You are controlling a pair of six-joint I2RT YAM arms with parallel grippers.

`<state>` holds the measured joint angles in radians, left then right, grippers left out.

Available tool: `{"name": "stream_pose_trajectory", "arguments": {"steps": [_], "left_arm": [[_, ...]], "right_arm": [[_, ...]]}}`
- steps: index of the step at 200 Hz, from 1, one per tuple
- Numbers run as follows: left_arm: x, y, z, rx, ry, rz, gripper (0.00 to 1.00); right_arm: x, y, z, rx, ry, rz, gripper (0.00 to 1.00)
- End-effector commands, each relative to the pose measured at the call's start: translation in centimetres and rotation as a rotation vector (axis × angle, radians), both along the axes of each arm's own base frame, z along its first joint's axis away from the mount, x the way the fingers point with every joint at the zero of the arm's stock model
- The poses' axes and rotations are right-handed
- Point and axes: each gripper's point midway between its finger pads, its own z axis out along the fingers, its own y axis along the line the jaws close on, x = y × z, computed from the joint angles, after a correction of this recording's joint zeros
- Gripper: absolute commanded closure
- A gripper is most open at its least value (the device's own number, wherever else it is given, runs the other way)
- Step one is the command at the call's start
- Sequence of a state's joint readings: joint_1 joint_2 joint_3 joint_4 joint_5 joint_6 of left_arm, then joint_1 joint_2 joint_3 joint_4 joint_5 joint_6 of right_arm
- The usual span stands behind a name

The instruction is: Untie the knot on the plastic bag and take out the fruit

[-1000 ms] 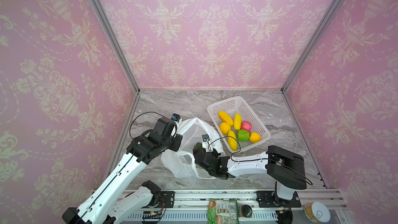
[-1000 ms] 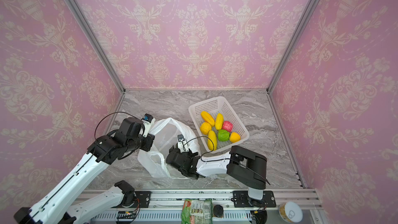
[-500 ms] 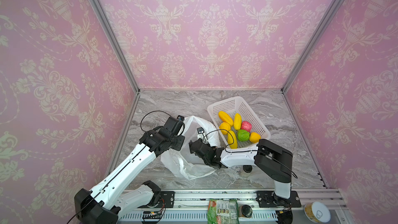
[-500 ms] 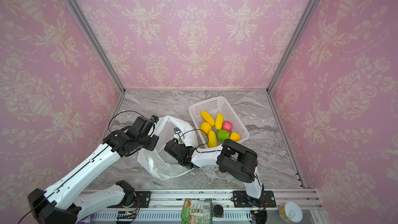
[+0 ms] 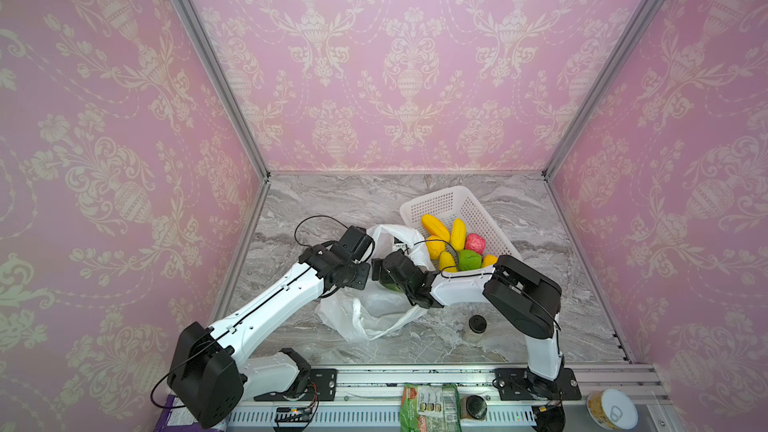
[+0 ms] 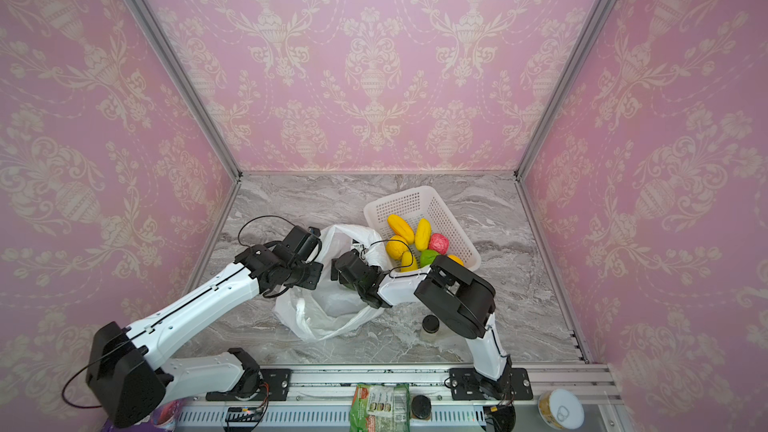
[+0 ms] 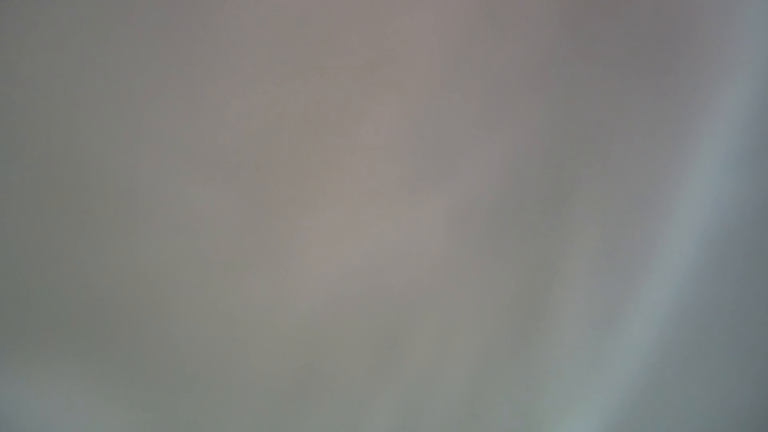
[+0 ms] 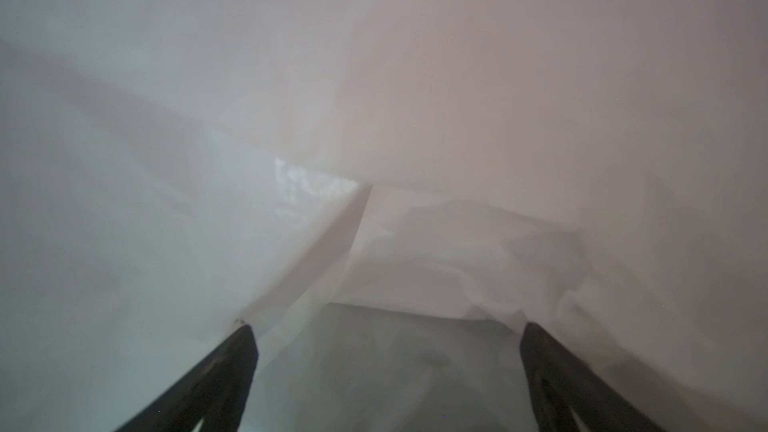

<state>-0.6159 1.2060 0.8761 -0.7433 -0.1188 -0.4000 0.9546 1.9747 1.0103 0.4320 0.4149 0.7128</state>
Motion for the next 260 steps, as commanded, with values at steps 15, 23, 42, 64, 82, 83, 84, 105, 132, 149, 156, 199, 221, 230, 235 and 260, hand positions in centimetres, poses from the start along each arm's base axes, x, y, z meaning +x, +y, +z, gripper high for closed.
{"name": "stream_pose_trajectory", "arguments": {"steps": [15,23,42,64,82,83,84,105,132,149,156,199,221,230,235,260], "left_arm": [[-2.0,2.1,-3.2,-0.02,-0.046,0.212,1.0],[-2.1,1.5,-3.3,-0.017,-0.071,0.208,1.0],[-1.7,-0.8,-2.9,-0.047,-0.185,0.176,1.0],[-0.9,-1.8,-2.7,-0.03,-0.237,0.163,1.0],[-0.7,-2.2,-3.2,-0.053,-0.273,0.177,1.0],[-0.7,-2.3,-3.2,-0.056,-0.274,0.176,1.0],[-0.7,-2.3,-3.3,-0.059,-0.275,0.177,1.0],[-0.9,-2.7,-4.7,-0.105,-0.298,0.192,1.0],[-0.7,-2.4,-5.1,-0.079,-0.323,0.182,1.0],[-0.5,-2.8,-4.7,-0.078,-0.334,0.153,1.0],[-0.4,-2.9,-4.7,-0.075,-0.338,0.149,1.0],[0.1,-2.5,-3.9,-0.053,-0.366,0.127,1.0],[0.3,-2.0,-4.2,-0.056,-0.336,0.143,1.0],[0.3,-1.8,-4.3,-0.058,-0.328,0.146,1.0],[0.3,-1.8,-4.3,-0.058,-0.327,0.145,1.0],[0.6,-1.5,-3.8,-0.059,-0.321,0.145,1.0]], "right_arm": [[-1.1,-1.0,-1.8,0.091,0.043,-0.008,0.0],[-1.1,-1.0,-2.2,0.098,0.051,-0.002,0.0],[-1.4,-0.8,-2.6,0.12,0.062,0.019,0.0],[-1.5,-1.4,-2.5,0.101,0.05,0.017,0.0],[-1.8,-1.6,-2.5,0.082,0.049,0.037,0.0],[-1.8,-1.5,-2.5,0.081,0.049,0.039,0.0],[-1.9,-1.5,-2.6,0.079,0.05,0.041,0.0],[-2.5,-1.7,-3.3,0.074,0.061,0.065,0.0],[-2.7,-0.7,-3.9,0.032,0.097,0.119,0.0],[-3.4,0.9,-3.9,0.048,0.105,0.211,0.0],[-3.9,1.3,-4.2,0.047,0.113,0.244,0.0],[-5.9,1.5,-4.7,-0.037,0.081,0.389,0.0],[-7.1,1.3,-4.5,-0.085,0.047,0.447,0.01],[-7.6,1.2,-4.5,-0.105,0.032,0.47,0.01],[-7.9,1.2,-4.5,-0.117,0.023,0.48,0.01],[-8.7,1.0,-5.2,-0.194,0.002,0.52,0.01]]}}
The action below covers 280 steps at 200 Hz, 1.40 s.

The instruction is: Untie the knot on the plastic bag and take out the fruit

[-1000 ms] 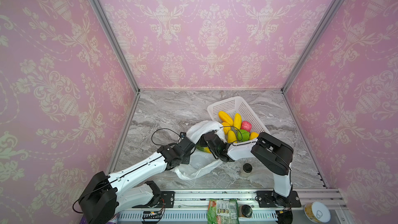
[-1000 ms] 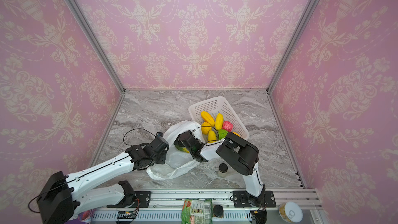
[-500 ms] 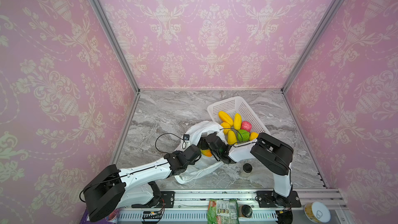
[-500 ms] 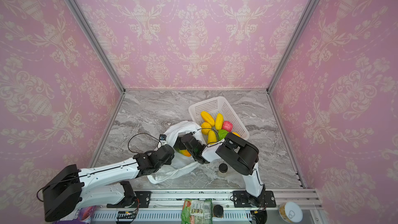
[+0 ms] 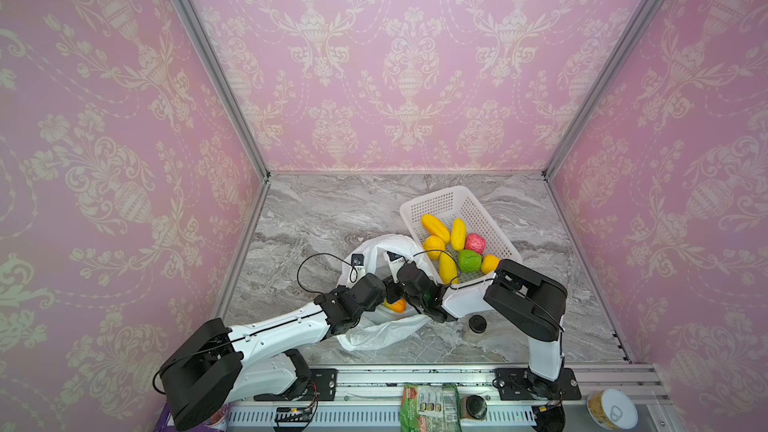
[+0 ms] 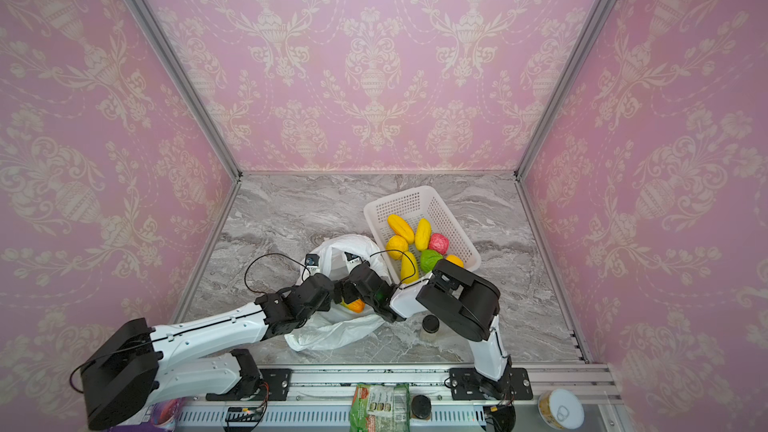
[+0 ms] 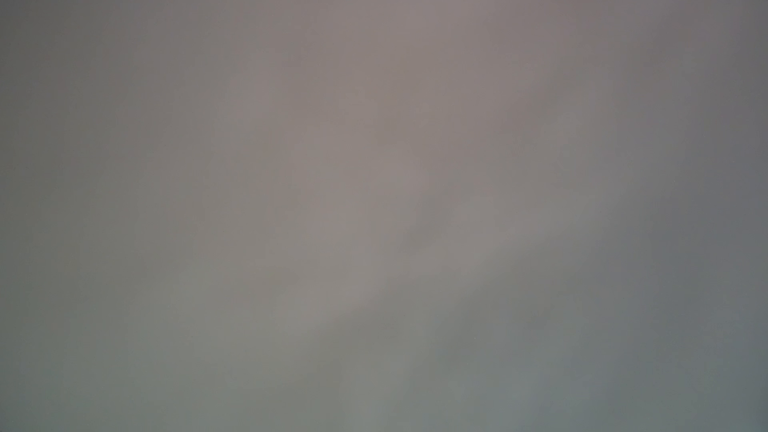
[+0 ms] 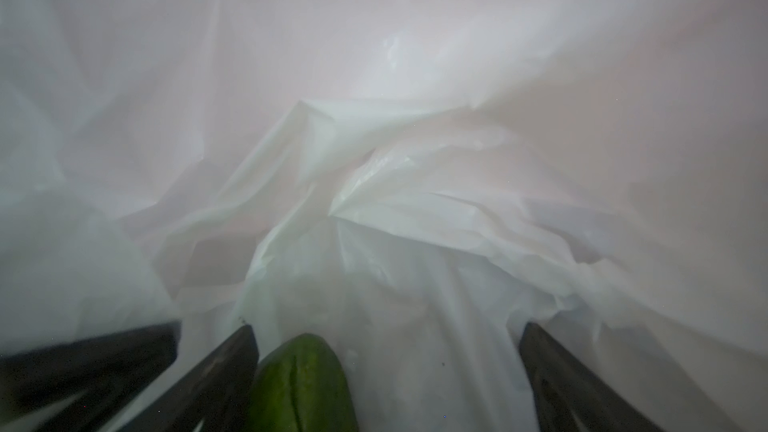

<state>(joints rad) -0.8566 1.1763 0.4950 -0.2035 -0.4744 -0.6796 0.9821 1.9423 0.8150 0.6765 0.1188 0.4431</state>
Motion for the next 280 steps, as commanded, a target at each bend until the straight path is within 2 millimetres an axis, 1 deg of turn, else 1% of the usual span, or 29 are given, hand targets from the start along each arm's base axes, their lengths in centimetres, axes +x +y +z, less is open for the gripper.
{"name": "stream_pose_trajectory", "arguments": {"steps": [1,22,43,62,78,93,124,158,180,205,235,252,272,280], "left_arm": [[0.4,-0.1,1.1,-0.001,-0.003,-0.025,1.0],[0.6,0.2,2.0,-0.003,-0.016,-0.024,1.0],[0.9,0.7,3.0,-0.019,-0.031,-0.018,1.0],[1.2,1.1,3.8,-0.038,-0.036,-0.012,1.0],[1.2,1.4,4.2,-0.037,-0.043,-0.015,1.0],[1.1,1.9,4.3,-0.028,-0.044,-0.01,1.0],[1.1,2.1,3.8,-0.034,-0.046,-0.003,1.0],[1.1,1.9,2.7,-0.039,-0.027,-0.003,1.0],[1.2,1.4,2.0,-0.049,-0.018,-0.01,1.0],[1.5,0.8,1.2,-0.053,0.001,-0.017,1.0],[1.8,0.3,0.0,-0.049,0.032,-0.018,1.0],[2.1,0.1,0.2,-0.05,0.025,-0.015,1.0],[2.3,0.3,0.6,-0.045,0.003,-0.01,1.0],[2.4,0.2,0.8,-0.046,-0.006,-0.01,1.0]], "right_arm": [[-2.7,-1.4,-3.6,-0.182,0.02,0.1,0.01],[-2.8,-1.8,-4.2,-0.248,0.001,0.1,0.07],[-2.8,-2.0,-4.6,-0.314,-0.031,0.095,0.2],[-2.8,-2.4,-4.8,-0.362,-0.061,0.082,0.28],[-2.8,-2.4,-4.4,-0.369,-0.073,0.081,0.37],[-3.0,-2.4,-3.7,-0.363,-0.084,0.083,0.42],[-3.4,-2.1,-0.7,-0.298,-0.103,0.081,0.53],[-4.4,-2.4,3.8,-0.169,-0.136,0.095,0.62],[-5.4,-2.8,5.9,-0.09,-0.154,0.121,0.64],[-6.7,-2.7,7.5,-0.005,-0.16,0.172,0.65],[-8.1,-2.8,9.8,0.107,-0.184,0.222,0.66],[-8.9,-2.9,11.3,0.154,-0.2,0.252,0.69],[-9.5,-3.6,13.3,0.213,-0.23,0.26,0.71],[-9.7,-3.9,13.8,0.223,-0.236,0.262,0.72]]}}
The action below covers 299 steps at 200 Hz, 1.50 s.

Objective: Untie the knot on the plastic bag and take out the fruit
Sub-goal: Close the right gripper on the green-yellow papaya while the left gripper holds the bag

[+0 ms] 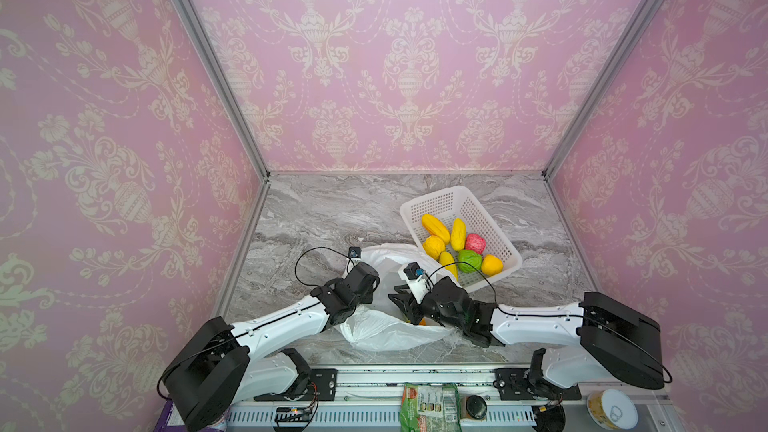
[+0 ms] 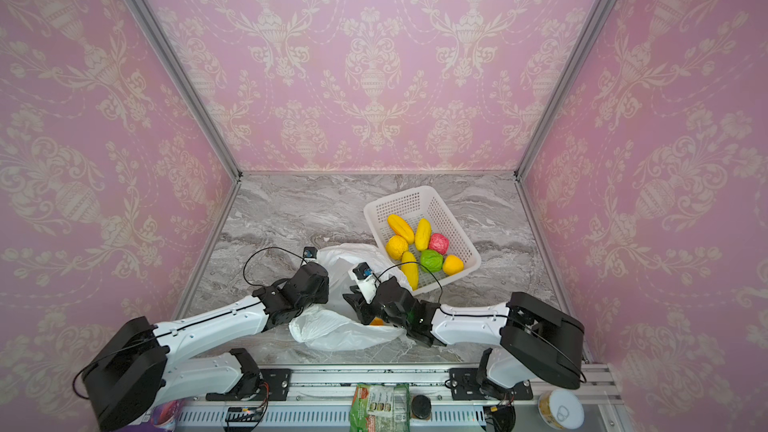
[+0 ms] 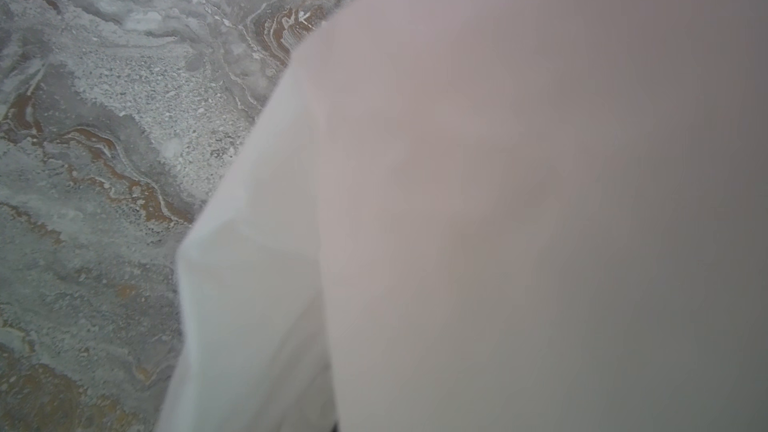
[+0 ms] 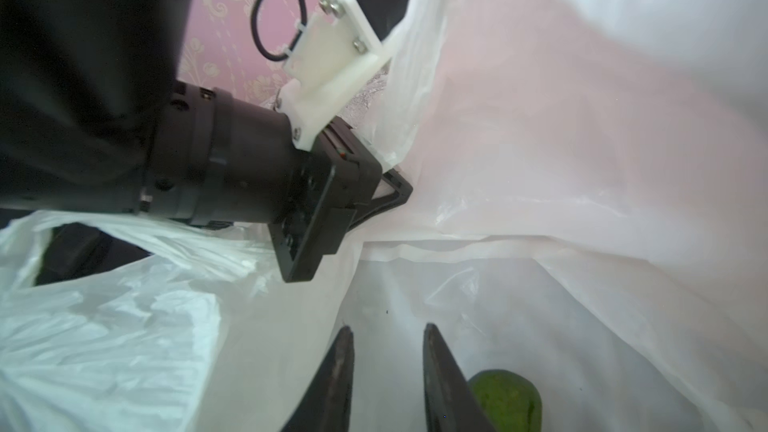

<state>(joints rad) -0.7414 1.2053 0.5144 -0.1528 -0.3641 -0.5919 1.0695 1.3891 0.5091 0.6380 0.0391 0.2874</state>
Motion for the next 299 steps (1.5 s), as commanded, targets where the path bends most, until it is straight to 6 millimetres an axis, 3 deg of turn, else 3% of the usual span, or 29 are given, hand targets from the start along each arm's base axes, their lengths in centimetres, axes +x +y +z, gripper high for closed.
{"name": "stream_pose_trajectory", "arguments": {"steps": [1,36,56,75,99,106,125,143,164,178,191,202,206,224,241,261,275,299], "left_arm": [[0.6,-0.1,0.8,-0.015,-0.035,0.005,1.0],[0.8,-0.3,0.2,-0.002,-0.025,0.003,1.0],[1.4,-0.3,0.6,0.029,-0.04,0.002,1.0],[3.1,-0.3,3.4,0.069,-0.116,0.004,1.0],[5.0,-1.0,8.1,0.096,-0.208,-0.026,1.0],[5.7,-1.8,10.3,0.08,-0.25,-0.049,1.0],[6.0,-3.4,11.9,0.081,-0.276,-0.15,1.0],[6.2,-3.8,12.6,0.128,-0.26,-0.196,1.0],[5.7,-3.7,12.3,0.137,-0.233,-0.214,1.0],[4.9,-3.5,11.0,0.113,-0.213,-0.22,1.0],[4.2,-3.2,9.5,0.108,-0.193,-0.22,1.0],[4.2,-3.0,8.8,0.105,-0.197,-0.211,1.0],[3.8,-2.6,7.4,0.116,-0.182,-0.212,1.0],[3.7,-3.4,6.4,0.08,-0.201,-0.244,1.0],[3.5,-3.6,5.4,0.07,-0.206,-0.26,1.0],[2.9,-3.1,3.9,0.072,-0.224,-0.249,1.0],[2.7,-3.0,3.4,0.072,-0.249,-0.251,1.0],[2.5,-4.1,4.3,0.118,-0.283,-0.298,1.0]], "right_arm": [[-1.2,-0.2,3.6,0.117,-0.036,0.045,0.72],[-1.0,-1.6,4.5,0.089,-0.06,-0.001,0.79],[-0.3,-2.4,3.5,0.022,-0.051,-0.053,0.73],[1.0,-3.1,1.6,-0.079,-0.037,-0.132,0.71],[1.8,-3.7,-0.5,-0.135,-0.002,-0.202,0.68],[2.0,-3.9,-1.0,-0.15,0.006,-0.219,0.67],[1.6,-4.1,-2.3,-0.226,0.022,-0.248,0.64],[-0.1,-3.2,-3.1,-0.253,0.031,-0.217,0.59],[-2.5,-1.1,-4.5,-0.254,0.066,-0.144,0.5],[-3.0,-0.3,-5.0,-0.271,0.069,-0.14,0.47],[-2.7,-0.1,-4.8,-0.269,0.059,-0.154,0.42],[-1.9,-0.6,-4.1,-0.268,0.03,-0.207,0.31],[-1.6,-0.9,-3.9,-0.269,0.015,-0.224,0.27],[0.0,-1.8,-2.5,-0.291,-0.06,-0.311,0.14],[1.3,-2.4,-1.0,-0.296,-0.098,-0.363,0.16],[1.3,-2.4,0.6,-0.226,-0.115,-0.344,0.19],[1.7,-2.8,0.5,-0.206,-0.097,-0.349,0.26],[2.9,-3.7,-0.9,-0.226,-0.045,-0.377,0.38]]}}
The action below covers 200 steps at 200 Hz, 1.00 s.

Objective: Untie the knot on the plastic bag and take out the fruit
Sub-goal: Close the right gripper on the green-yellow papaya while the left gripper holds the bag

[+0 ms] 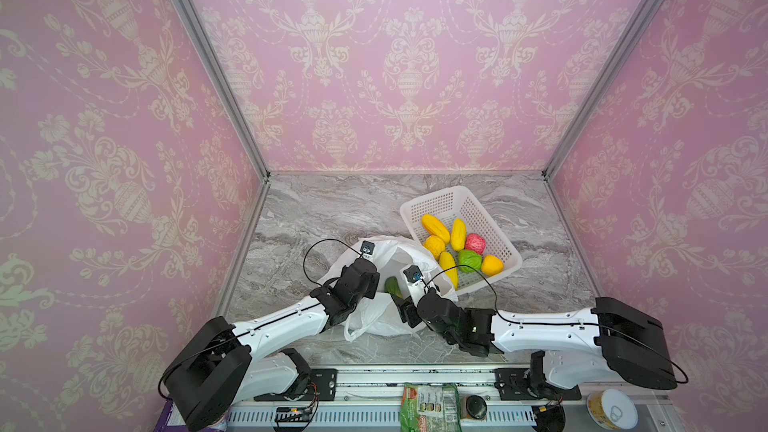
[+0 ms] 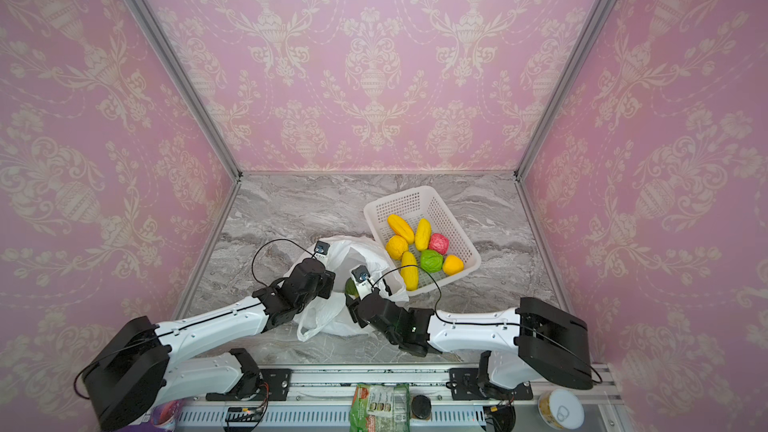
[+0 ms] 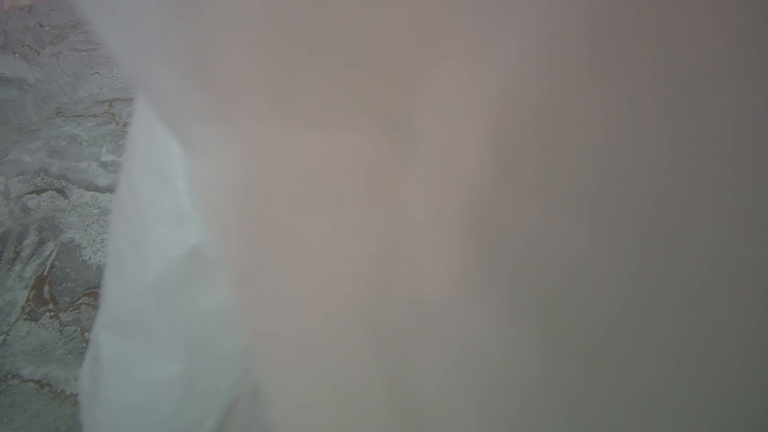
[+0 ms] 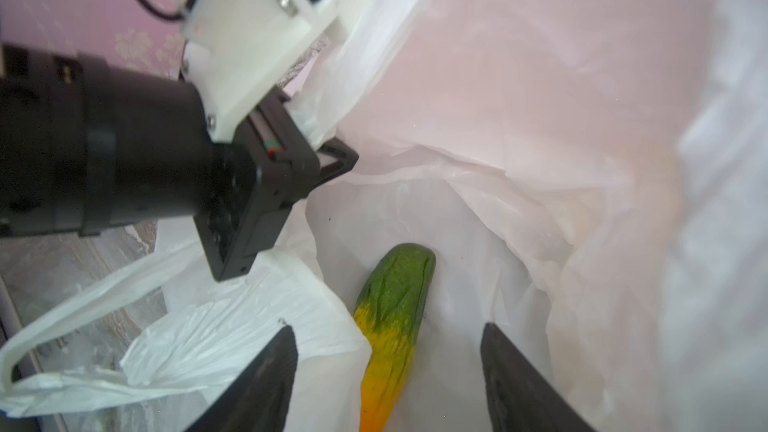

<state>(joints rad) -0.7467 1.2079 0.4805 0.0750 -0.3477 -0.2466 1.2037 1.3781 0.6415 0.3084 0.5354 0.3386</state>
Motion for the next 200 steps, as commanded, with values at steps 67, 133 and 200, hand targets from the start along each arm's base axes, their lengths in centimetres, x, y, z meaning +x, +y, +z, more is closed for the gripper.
{"name": "stream_pose_trajectory", "arguments": {"steps": [67,133,200], "left_arm": [[0.2,-3.4,3.7,0.012,-0.106,-0.095,1.0],[0.1,-3.3,3.7,0.008,-0.114,-0.096,1.0],[0.3,-2.6,3.7,0.032,-0.123,-0.063,1.0]], "right_arm": [[3.0,-1.1,-7.1,-0.228,0.149,-0.079,0.42],[3.5,1.7,-10.3,-0.214,0.269,-0.035,0.04],[3.9,2.0,-13.2,-0.232,0.362,-0.067,0.36]]}}
